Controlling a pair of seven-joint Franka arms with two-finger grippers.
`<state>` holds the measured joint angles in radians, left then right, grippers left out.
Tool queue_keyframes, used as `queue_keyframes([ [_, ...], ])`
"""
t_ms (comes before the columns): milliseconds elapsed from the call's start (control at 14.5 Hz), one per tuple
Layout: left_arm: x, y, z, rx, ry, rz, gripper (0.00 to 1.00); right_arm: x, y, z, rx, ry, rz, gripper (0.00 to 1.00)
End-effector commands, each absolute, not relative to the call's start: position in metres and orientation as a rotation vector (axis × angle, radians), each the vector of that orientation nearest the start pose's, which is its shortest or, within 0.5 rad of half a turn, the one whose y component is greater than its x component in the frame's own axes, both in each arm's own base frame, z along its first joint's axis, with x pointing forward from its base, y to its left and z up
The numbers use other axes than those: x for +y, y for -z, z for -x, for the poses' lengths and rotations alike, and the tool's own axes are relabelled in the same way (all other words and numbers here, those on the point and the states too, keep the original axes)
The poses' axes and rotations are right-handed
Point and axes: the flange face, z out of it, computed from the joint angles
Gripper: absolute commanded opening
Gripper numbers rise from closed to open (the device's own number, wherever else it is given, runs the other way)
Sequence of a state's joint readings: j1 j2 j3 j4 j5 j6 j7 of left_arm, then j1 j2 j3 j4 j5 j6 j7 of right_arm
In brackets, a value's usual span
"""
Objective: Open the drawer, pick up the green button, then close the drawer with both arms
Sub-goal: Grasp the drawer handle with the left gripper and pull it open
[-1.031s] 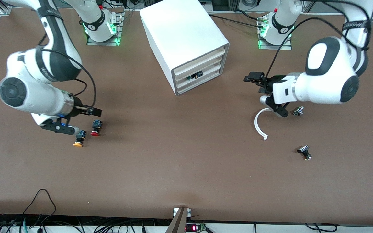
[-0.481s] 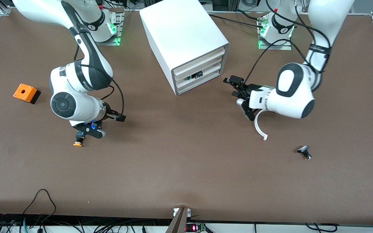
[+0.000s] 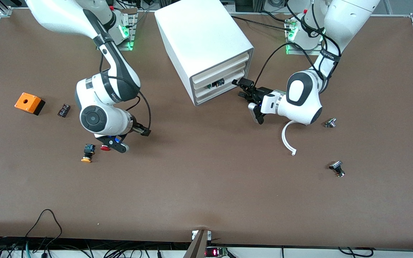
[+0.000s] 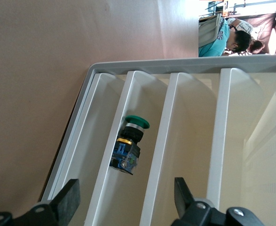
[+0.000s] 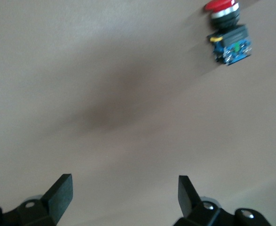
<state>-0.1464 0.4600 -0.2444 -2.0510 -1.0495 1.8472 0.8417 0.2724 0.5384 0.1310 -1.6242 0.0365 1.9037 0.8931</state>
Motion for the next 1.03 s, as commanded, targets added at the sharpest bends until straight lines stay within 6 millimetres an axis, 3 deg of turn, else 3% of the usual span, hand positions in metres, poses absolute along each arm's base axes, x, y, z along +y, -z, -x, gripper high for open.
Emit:
queue_keyframes([
  [0,-0.273,-0.187,-0.472,-0.581,0.392,-1.888,0.87,0.28,-0.294,-0.606,0.886,-0.403,3.061,0.99],
  [275,-0.275,-0.165,-0.458,-0.589,0.4,-1.841,0.83,0.315,-0.292,-0.6,0.919,-0.385,3.056,0.99],
  [481,-0.283,-0.157,-0.441,-0.615,0.41,-1.798,0.63,0.345,-0.293,-0.596,0.943,-0.362,3.047,0.99],
  [894,-0.29,-0.136,-0.426,-0.601,0.445,-1.769,0.62,0.387,-0.307,-0.596,1.045,-0.292,2.991,0.99],
  [962,-0.289,-0.129,-0.423,-0.597,0.444,-1.761,0.57,0.393,-0.315,-0.6,1.081,-0.27,2.963,0.99],
])
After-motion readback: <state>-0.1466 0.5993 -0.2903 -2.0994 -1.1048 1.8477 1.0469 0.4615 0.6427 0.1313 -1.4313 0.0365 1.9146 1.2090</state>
